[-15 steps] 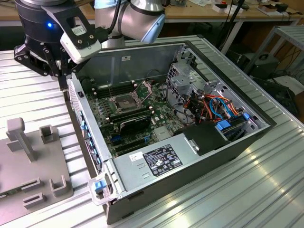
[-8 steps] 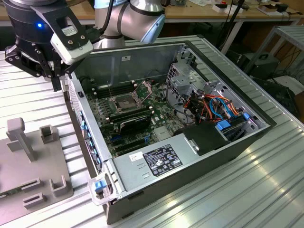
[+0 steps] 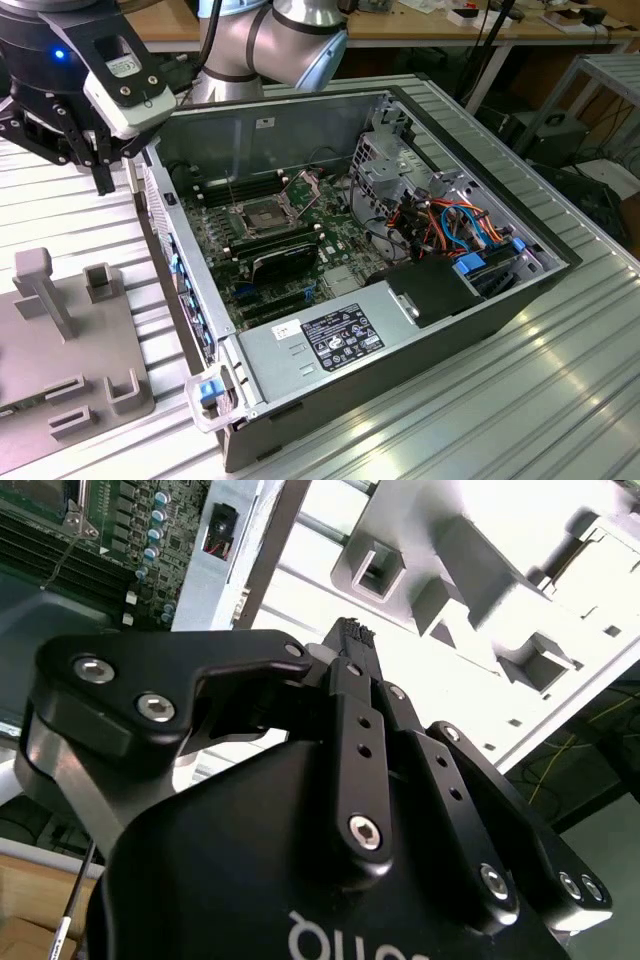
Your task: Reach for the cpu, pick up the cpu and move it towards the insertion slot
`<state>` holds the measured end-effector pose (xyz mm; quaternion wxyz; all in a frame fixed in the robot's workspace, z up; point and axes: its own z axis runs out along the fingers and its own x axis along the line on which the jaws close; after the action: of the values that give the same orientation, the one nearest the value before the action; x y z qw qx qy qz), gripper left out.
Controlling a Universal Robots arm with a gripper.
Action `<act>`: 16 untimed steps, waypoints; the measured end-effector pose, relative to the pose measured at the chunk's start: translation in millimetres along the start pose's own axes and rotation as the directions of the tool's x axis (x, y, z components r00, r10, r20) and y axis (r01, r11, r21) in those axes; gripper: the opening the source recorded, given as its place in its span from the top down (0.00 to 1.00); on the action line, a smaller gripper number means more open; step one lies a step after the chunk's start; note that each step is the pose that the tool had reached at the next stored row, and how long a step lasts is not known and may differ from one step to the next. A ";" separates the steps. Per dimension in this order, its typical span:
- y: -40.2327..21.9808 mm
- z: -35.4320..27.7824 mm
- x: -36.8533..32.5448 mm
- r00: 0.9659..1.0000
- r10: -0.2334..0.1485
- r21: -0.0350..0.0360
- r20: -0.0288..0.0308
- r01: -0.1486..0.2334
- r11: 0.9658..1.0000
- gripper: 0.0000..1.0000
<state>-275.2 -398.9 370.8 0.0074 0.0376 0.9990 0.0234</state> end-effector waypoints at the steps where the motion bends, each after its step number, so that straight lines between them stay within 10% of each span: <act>1: -0.1 0.0 0.8 1.000 0.000 0.000 0.000 0.000 1.000 0.89; 16: -1.9 -0.2 21.5 1.000 0.000 0.000 0.000 0.000 1.000 0.89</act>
<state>-296.7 -399.2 370.6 0.0073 0.0375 0.9990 0.0235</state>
